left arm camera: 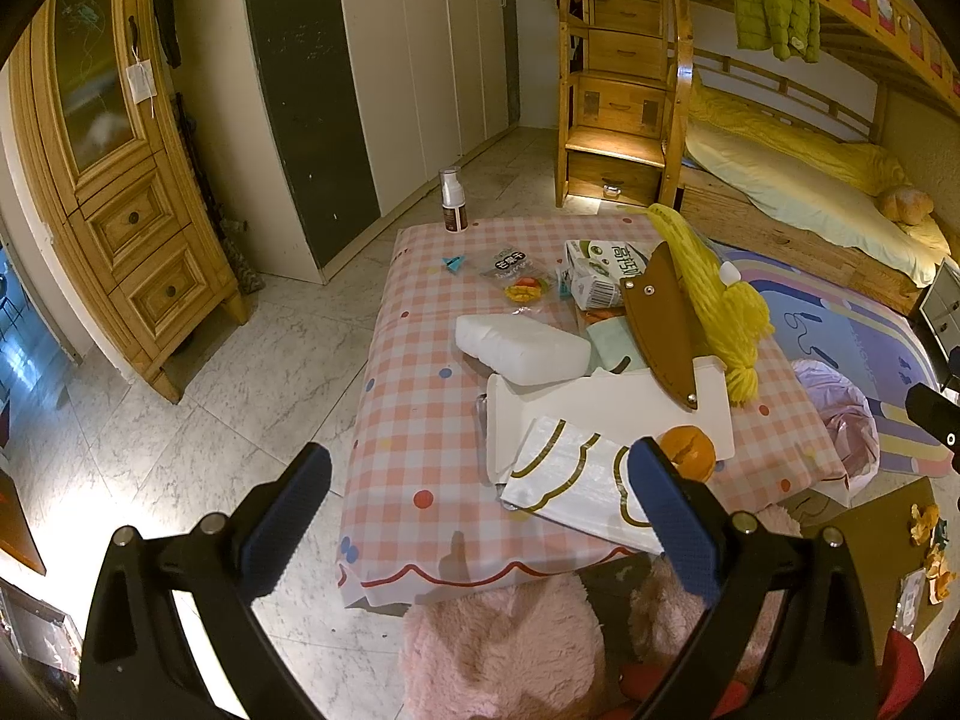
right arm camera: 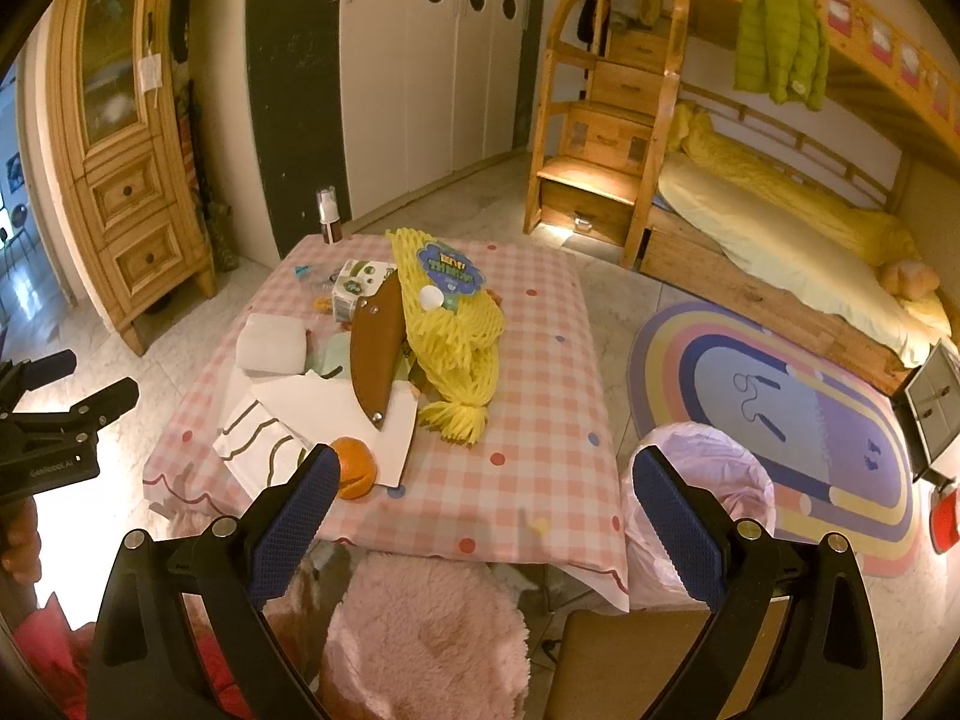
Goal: Collect trash
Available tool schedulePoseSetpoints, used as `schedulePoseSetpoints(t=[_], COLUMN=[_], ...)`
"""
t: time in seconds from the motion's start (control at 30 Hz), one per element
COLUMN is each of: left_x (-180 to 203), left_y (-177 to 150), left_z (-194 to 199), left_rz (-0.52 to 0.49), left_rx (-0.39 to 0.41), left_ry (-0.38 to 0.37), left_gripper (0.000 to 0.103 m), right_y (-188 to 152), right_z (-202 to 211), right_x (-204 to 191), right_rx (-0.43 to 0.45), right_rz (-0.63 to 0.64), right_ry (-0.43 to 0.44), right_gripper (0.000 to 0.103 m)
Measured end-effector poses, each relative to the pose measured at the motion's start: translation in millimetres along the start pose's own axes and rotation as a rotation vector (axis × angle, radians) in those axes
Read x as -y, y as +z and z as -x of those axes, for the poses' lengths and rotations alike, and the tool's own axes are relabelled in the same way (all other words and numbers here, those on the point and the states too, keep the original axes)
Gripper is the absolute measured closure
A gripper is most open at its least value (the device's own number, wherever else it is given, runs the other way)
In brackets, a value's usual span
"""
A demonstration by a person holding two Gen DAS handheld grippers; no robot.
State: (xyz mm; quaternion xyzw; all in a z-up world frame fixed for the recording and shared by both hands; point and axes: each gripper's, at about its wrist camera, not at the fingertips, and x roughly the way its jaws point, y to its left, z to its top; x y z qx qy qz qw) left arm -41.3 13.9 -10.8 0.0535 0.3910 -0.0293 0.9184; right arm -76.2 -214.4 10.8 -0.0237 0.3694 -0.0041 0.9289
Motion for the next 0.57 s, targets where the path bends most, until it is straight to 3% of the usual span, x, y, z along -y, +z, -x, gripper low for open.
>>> schedulePoseSetpoints(t=[0.57], left_x=[0.6], left_y=[-3.2], left_z=[-0.3], left_rz=[-0.004], left_rx=[-0.002], left_ry=[0.005], left_gripper=[0.007], right_y=[0.5], right_z=[0.0], right_x=[-0.9], right_rx=[-0.002], right_rz=[0.001], right_ry=[-0.001], right_gripper=[0.006])
